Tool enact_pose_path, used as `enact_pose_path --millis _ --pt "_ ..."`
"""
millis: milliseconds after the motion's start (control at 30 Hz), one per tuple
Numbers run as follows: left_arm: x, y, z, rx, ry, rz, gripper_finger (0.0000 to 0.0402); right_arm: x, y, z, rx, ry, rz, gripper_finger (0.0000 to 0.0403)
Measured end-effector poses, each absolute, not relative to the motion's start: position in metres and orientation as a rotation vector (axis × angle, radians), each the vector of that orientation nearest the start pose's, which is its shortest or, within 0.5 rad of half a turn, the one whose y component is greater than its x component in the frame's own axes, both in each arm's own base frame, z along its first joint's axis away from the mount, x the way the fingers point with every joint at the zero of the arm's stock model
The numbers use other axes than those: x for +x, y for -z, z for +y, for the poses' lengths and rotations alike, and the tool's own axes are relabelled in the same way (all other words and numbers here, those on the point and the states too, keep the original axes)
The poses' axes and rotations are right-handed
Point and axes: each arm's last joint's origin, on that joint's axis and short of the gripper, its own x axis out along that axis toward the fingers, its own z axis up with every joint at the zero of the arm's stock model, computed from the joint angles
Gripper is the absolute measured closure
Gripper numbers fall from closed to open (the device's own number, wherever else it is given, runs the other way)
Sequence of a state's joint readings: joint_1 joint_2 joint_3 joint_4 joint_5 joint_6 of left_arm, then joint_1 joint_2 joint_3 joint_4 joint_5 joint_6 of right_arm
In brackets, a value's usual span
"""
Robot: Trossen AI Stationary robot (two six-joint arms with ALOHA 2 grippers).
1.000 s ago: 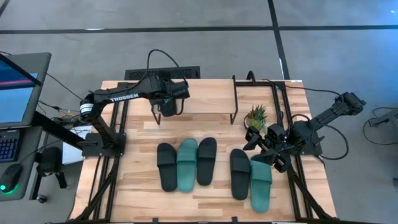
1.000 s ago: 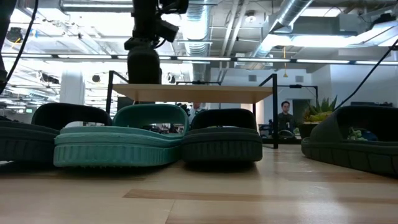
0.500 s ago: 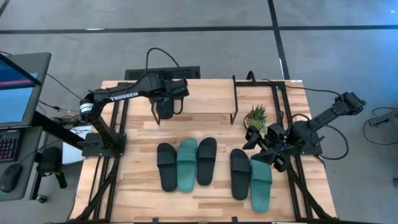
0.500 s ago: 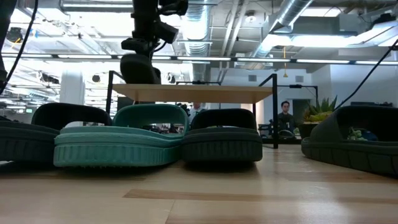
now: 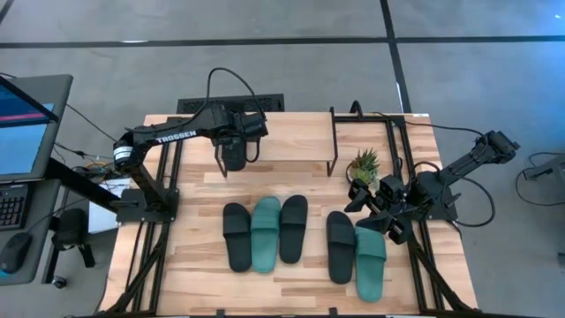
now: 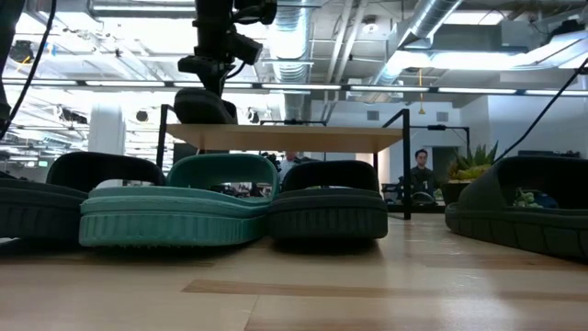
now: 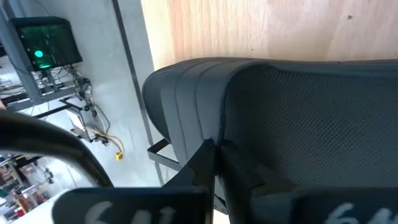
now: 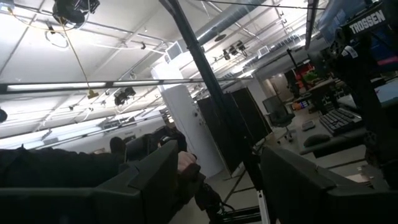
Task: Pick and place slides into the shelf
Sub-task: Put the black slipper on the shelf
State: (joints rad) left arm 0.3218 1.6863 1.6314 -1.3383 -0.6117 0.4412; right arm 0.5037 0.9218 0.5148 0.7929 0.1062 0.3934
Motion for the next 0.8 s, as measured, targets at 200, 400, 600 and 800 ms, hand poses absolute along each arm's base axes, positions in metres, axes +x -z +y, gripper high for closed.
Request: enact_pose_path --millis 200,400,600,800 --pt "0.2924 -0.3218 0.1161 0.522 -0.445 1.579 0.0345 0.1754 -0.3083 0.0932 0.5 -0.462 -0.29 0.0188" --pt "0.2867 -0.3208 0.1177 0.482 -0.444 1.621 0.0296 0.1754 -0.3083 0.0932 0.5 -0.462 -0.29 0.0188" --pt "0.2865 -0.3203 0.1164 0.463 -0.419 1.622 0.0286 0.1755 -0.3082 0.0932 0.5 -0.462 -0.289 0.0188" --pt "0.2872 -0.3202 0.1127 0.473 -0.407 1.626 0.0286 0.1755 -0.3082 0.0932 0.5 -0.462 -0.289 0.0188"
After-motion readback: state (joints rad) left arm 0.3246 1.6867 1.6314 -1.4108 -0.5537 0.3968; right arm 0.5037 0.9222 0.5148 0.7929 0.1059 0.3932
